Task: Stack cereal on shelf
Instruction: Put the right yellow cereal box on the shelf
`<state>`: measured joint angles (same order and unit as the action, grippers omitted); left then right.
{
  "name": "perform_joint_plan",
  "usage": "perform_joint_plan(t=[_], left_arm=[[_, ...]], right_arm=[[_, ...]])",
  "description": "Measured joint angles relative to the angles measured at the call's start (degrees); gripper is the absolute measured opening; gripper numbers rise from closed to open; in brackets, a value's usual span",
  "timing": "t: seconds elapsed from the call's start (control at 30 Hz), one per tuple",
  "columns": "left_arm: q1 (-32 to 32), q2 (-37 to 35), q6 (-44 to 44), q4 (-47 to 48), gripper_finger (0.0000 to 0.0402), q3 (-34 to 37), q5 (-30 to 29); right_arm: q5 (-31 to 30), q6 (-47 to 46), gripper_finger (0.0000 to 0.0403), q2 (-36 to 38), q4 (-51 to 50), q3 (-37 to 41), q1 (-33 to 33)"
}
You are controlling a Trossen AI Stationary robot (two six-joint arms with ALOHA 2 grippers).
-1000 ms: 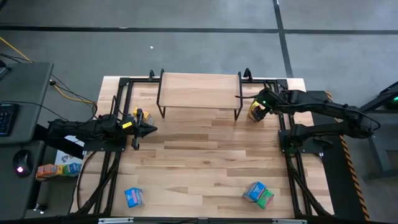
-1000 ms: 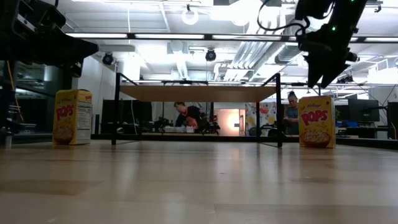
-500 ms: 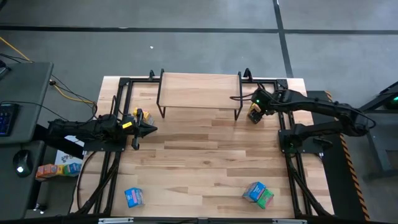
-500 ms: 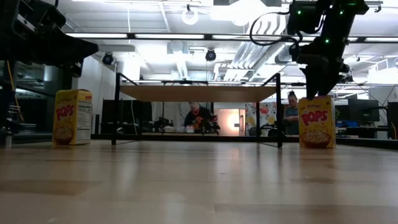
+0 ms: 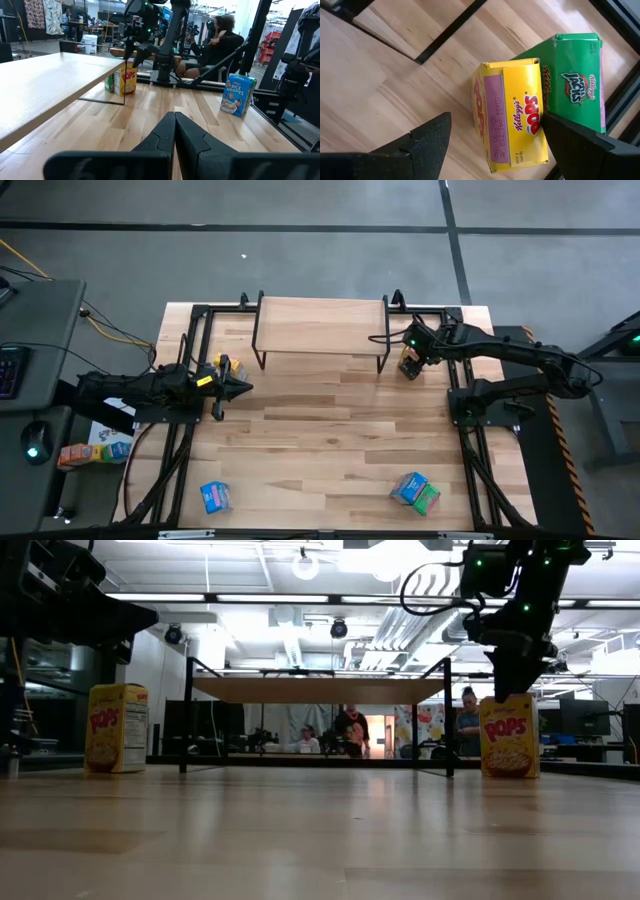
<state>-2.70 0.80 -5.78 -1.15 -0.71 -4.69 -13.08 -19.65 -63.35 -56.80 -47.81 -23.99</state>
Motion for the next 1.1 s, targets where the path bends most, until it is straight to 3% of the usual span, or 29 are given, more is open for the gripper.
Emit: perform_joint_plan(t=[0.87, 1.1], left_arm=[[0.0, 0.0, 0.0, 0.0, 0.0, 0.0, 0.0], [0.0, 0.0, 0.0, 0.0, 0.0, 0.0, 0.0]], right_arm=[[6.55, 8.14, 0.0304, -0.11, 1.97, -2.29, 0.04], [3.34, 8.11, 0.0304, -0.11, 1.8, -2.37, 0.04]])
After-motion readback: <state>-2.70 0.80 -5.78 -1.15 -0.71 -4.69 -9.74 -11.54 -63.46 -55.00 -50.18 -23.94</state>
